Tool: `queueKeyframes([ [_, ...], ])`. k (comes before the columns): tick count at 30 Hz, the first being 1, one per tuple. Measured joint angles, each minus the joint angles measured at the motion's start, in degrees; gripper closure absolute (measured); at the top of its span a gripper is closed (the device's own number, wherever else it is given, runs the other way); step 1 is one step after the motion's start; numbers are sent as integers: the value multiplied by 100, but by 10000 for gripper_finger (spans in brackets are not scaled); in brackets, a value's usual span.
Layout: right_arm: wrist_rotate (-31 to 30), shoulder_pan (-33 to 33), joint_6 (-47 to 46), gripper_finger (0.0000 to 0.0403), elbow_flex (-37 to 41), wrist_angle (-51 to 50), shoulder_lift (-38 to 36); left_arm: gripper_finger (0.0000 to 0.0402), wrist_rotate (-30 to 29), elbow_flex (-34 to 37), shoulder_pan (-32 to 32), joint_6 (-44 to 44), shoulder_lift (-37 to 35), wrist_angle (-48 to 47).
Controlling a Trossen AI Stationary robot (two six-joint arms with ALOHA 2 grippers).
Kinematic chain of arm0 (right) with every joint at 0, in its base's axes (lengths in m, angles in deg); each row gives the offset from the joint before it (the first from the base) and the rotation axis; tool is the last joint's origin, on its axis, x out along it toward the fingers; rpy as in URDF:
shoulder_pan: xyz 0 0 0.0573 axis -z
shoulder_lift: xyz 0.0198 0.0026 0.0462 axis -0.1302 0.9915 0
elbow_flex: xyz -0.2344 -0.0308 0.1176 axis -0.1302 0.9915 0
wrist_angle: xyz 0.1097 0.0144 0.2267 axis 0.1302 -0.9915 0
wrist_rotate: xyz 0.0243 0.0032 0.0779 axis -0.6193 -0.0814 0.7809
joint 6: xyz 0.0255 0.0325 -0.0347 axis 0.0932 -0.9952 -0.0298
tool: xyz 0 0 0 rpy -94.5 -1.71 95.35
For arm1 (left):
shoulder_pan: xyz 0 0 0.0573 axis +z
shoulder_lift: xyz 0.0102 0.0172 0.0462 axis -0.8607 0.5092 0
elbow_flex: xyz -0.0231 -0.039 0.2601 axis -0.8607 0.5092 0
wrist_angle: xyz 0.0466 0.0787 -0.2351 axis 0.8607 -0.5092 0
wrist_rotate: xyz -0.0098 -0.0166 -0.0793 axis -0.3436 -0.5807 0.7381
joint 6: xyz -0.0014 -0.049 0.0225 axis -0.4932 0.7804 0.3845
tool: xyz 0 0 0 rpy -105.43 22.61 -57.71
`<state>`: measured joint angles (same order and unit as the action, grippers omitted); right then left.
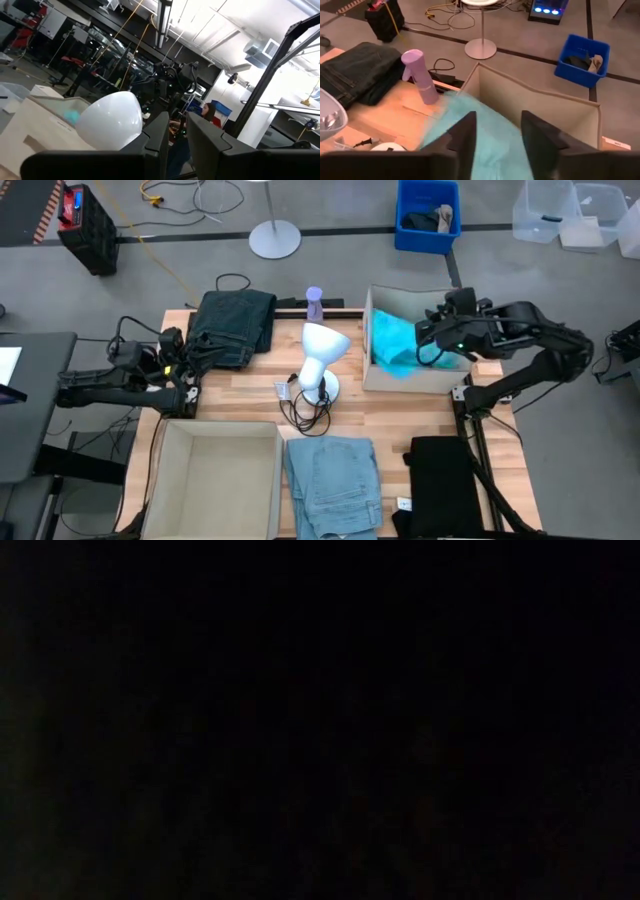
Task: Sort clothes
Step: Put the light blue shorts into the top laundry organizer, then put the light blue pants into the top laundry organizer
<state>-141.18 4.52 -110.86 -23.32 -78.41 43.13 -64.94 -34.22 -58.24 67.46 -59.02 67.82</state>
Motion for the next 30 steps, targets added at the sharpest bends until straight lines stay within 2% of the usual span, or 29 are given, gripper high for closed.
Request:
queueKeyframes([
  [3, 0, -116, -22, 192, 0, 0, -132, 340, 22, 0, 0, 27, 0, 28],
  [7, -4, -299, -136, 176, 0, 13, -317, 340, 70, 0, 0, 42, 0, 34],
  [12, -7, -752, -88, 180, 0, 224, -492, 340, 72, 0, 0, 17, 0, 40],
  [19, 43, -1655, 346, 195, -2, 564, -351, 340, 77, 2, 0, 2, 47, 25],
  [26, 909, -2496, 407, 199, -2, 1172, -16, 340, 81, 2, 0, -217, 192, -15],
  [30, 1036, -2883, 514, 198, -2, 1868, 185, 340, 57, 4, 0, -258, 352, -22],
])
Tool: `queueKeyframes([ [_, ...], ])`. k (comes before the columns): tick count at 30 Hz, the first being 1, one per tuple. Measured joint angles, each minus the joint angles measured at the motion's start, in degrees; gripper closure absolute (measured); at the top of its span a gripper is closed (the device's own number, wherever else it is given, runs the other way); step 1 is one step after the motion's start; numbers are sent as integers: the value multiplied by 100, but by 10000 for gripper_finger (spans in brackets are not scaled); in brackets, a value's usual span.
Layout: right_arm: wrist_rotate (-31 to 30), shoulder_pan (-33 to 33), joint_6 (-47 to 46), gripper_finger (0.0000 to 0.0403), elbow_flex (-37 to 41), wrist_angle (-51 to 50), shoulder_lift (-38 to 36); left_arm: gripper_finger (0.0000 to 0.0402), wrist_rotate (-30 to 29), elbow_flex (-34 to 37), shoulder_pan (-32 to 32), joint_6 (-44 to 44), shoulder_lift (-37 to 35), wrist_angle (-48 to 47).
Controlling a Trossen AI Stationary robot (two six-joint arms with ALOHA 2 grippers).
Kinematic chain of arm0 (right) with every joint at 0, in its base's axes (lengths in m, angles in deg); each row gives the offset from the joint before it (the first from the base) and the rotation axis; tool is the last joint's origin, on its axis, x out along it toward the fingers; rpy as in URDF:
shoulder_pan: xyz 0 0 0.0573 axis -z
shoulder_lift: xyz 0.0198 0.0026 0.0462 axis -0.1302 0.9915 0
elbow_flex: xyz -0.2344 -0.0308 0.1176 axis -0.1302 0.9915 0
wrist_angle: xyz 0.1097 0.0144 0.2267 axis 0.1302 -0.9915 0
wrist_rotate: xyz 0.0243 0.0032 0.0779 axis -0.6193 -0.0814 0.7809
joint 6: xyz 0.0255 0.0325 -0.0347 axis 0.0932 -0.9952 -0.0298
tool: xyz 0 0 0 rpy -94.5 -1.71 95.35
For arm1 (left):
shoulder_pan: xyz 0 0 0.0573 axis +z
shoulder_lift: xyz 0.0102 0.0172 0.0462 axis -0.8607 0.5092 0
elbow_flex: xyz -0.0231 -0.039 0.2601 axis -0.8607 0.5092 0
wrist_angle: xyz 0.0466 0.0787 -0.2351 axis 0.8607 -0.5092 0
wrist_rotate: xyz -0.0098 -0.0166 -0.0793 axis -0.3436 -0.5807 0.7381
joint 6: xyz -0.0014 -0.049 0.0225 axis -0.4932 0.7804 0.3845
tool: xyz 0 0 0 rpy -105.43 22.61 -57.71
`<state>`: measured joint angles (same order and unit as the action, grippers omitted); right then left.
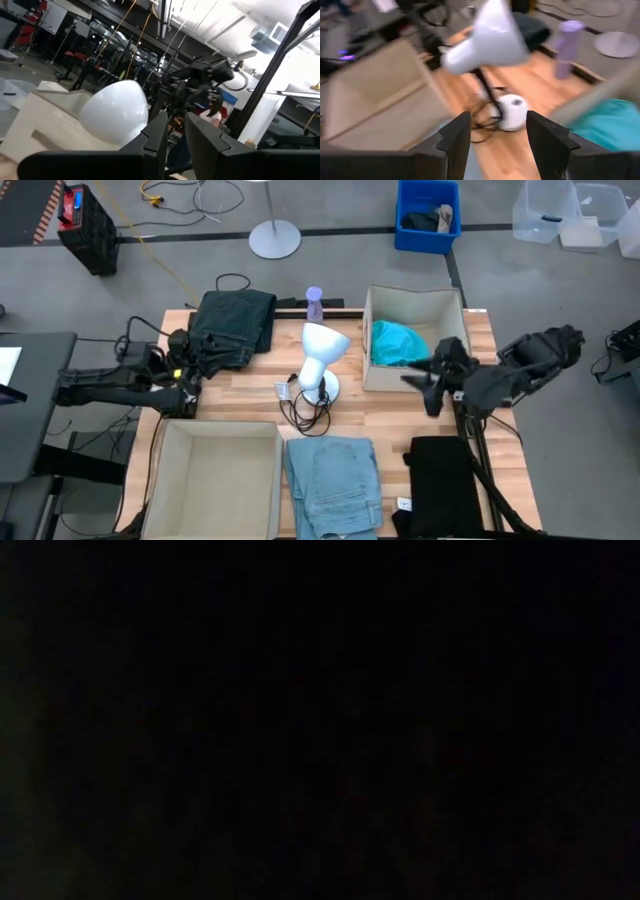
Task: Sort clothes
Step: Put the light blue pants into the top laundry organizer
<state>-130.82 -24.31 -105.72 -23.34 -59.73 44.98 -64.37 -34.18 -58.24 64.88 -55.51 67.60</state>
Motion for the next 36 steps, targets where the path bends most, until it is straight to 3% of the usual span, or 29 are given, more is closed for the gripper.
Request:
queueKeyframes([
  [5, 92, -282, 0, 198, 0, 136, 329, 340, -11, 0, 0, -2, 287, -16],
  [18, 1292, -758, -812, 198, 0, 372, 1409, 340, -170, 2, 1, 26, 656, 48],
  [31, 1915, -872, -2656, 197, 0, 422, 2818, 340, -182, 2, 2, 13, 647, 48],
  [36, 2377, -870, -3346, 177, 0, 464, 3322, 340, -183, 2, 1, 48, 647, 48],
])
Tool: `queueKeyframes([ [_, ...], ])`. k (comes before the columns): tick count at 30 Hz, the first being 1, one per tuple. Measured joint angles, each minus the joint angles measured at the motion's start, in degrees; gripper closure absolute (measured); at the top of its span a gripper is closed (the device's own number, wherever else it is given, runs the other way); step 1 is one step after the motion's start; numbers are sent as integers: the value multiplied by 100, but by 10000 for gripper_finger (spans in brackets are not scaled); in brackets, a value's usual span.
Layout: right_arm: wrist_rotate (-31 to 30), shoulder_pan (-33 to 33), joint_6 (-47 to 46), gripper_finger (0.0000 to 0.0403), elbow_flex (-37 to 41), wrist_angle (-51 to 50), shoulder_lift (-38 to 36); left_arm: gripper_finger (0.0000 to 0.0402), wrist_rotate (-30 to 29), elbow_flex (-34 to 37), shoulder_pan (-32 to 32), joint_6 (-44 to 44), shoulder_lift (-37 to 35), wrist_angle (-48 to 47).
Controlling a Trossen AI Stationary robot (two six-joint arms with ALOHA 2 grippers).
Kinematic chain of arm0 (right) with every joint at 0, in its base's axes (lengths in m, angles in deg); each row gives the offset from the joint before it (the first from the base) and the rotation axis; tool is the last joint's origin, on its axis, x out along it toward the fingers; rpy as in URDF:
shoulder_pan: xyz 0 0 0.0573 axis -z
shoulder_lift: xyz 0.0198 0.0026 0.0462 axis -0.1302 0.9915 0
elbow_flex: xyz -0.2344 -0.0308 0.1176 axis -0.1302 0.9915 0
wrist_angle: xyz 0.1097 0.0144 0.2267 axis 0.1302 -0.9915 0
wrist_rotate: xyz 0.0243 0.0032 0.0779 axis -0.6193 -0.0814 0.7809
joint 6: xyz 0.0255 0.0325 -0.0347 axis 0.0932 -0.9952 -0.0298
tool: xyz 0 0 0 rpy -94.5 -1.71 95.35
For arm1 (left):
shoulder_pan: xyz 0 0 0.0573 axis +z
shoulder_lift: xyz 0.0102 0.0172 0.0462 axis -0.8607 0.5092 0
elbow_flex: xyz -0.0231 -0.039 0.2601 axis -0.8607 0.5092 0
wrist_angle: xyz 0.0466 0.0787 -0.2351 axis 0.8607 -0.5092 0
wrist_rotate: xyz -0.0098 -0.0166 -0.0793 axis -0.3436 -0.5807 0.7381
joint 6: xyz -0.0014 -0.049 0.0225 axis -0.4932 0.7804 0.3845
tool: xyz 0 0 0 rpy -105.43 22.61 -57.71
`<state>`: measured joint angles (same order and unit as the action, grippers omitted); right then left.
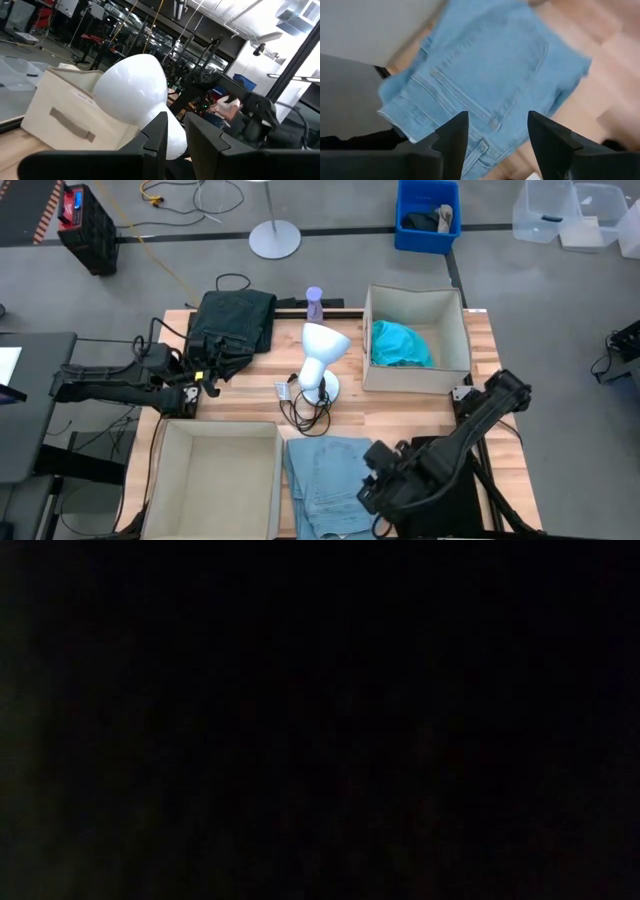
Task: Sort clothes
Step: Put the light blue pants into the top laundry organizer
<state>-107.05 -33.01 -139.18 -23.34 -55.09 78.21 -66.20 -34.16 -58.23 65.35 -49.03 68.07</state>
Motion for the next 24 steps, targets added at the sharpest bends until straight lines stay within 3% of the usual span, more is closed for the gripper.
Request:
queueKeyframes([
  [9, 357, 58, -1038, 128, 2, -81, 670, 340, 102, 1, 0, 16, -1, 66],
  [24, 557, 238, -2363, 114, 0, 61, 1785, 340, 593, 1, -1, 298, -2, 57],
])
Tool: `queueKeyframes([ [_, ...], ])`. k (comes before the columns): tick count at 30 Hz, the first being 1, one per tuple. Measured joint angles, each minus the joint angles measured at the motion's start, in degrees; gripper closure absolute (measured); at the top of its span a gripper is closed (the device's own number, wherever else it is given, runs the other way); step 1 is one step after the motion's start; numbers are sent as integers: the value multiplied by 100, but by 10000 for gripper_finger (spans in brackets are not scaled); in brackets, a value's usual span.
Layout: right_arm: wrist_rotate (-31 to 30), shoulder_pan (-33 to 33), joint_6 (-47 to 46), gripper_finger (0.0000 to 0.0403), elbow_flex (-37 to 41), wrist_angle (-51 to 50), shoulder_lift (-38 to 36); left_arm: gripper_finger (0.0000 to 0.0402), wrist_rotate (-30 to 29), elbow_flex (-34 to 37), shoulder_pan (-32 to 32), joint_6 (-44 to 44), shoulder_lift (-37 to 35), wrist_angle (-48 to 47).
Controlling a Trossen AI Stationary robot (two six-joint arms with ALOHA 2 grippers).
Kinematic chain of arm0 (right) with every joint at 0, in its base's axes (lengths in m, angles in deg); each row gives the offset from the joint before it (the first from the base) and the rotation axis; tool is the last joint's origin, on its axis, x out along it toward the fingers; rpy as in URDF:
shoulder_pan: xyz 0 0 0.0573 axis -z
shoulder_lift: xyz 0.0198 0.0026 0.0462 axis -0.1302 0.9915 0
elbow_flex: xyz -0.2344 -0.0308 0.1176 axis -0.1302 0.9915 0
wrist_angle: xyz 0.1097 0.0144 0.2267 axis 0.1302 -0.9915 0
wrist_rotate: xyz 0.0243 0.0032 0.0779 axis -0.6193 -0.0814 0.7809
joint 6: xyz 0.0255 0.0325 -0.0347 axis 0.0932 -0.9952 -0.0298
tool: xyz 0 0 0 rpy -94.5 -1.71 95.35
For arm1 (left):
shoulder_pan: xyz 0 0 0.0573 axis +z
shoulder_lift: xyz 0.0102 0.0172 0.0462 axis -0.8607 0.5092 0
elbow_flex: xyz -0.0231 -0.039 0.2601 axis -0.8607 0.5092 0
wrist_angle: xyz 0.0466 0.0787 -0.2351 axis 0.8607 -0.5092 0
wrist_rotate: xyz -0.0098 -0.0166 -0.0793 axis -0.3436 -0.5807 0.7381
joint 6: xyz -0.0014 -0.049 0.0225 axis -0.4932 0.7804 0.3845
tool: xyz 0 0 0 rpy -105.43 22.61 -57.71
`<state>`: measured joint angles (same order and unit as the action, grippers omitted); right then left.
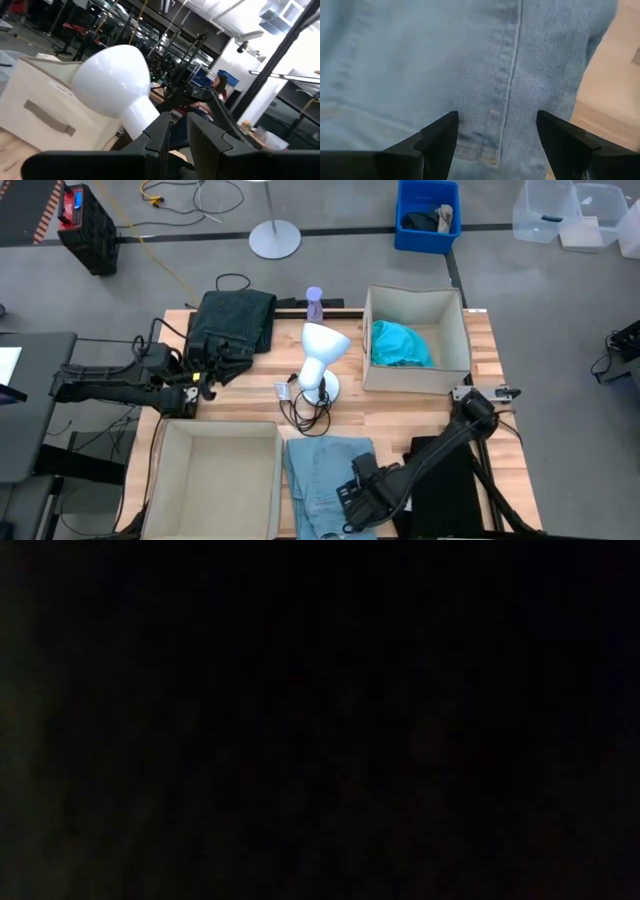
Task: Sort clothes
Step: Put the light blue pants into the top laundry organizer
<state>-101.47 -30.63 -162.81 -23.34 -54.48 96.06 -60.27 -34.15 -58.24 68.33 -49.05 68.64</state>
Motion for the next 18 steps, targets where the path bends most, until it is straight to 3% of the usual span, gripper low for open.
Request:
queueKeyframes([
  [9, 254, 195, 45, 116, -13, 696, 564, 340, 76, 0, 0, -21, 0, -53],
  [18, 508, 484, 420, 116, -21, 773, 581, 340, 77, 0, 0, -87, 0, -59],
])
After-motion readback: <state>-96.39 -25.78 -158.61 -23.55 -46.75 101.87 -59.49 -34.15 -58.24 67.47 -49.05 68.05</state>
